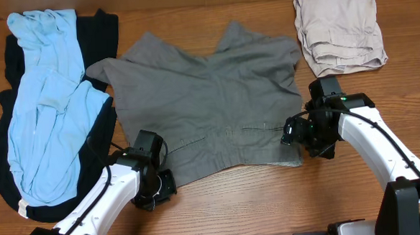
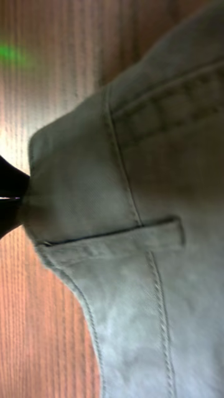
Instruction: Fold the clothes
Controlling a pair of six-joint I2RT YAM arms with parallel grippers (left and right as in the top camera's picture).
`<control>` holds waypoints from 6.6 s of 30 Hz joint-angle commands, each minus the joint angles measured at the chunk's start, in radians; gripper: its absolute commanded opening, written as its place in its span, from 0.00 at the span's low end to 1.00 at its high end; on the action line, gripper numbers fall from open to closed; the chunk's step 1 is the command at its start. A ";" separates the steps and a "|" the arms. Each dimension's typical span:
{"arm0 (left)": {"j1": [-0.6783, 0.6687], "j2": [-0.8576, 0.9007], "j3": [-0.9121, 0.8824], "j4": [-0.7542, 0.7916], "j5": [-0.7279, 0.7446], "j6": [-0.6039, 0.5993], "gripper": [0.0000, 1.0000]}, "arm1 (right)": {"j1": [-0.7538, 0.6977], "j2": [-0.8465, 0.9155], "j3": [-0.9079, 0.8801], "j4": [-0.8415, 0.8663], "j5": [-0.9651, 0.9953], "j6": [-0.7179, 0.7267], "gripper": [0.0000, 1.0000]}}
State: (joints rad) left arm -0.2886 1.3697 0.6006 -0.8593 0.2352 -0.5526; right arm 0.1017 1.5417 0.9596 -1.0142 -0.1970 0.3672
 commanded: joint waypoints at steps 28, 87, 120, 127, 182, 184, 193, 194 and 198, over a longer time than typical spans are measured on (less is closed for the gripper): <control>0.027 -0.015 0.263 -0.267 -0.171 0.026 0.63 | 0.002 -0.027 -0.178 0.217 -0.033 0.014 0.53; 0.026 0.139 0.166 -0.373 0.235 0.259 0.04 | -0.043 -0.245 -0.046 -0.259 -0.030 0.071 0.04; -0.003 -0.024 0.416 -0.266 0.077 0.333 0.86 | -0.051 -0.341 0.104 -0.006 -0.055 -0.016 0.88; -0.002 -0.004 0.436 0.119 -0.113 0.423 1.00 | -0.051 -0.210 0.104 0.191 -0.059 -0.037 0.88; 0.124 0.128 0.586 0.324 -0.173 0.530 1.00 | -0.128 -0.014 0.196 0.000 -0.096 -0.144 1.00; 0.149 0.128 0.618 0.291 -0.157 0.551 1.00 | -0.059 -0.024 0.201 0.010 -0.095 -0.137 1.00; 0.206 0.254 0.626 0.345 -0.157 0.675 1.00 | 0.050 -0.023 0.201 0.047 -0.093 -0.076 1.00; 0.213 0.285 0.626 0.370 -0.157 0.692 1.00 | 0.050 -0.023 0.201 0.045 -0.093 -0.076 1.00; 0.258 0.389 0.626 0.464 -0.107 0.692 1.00 | 0.050 -0.023 0.201 0.021 -0.075 -0.084 1.00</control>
State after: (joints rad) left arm -0.0734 1.6806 1.2140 -0.4370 0.0776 0.0944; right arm 0.1513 1.5215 1.1484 -0.9852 -0.2878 0.2798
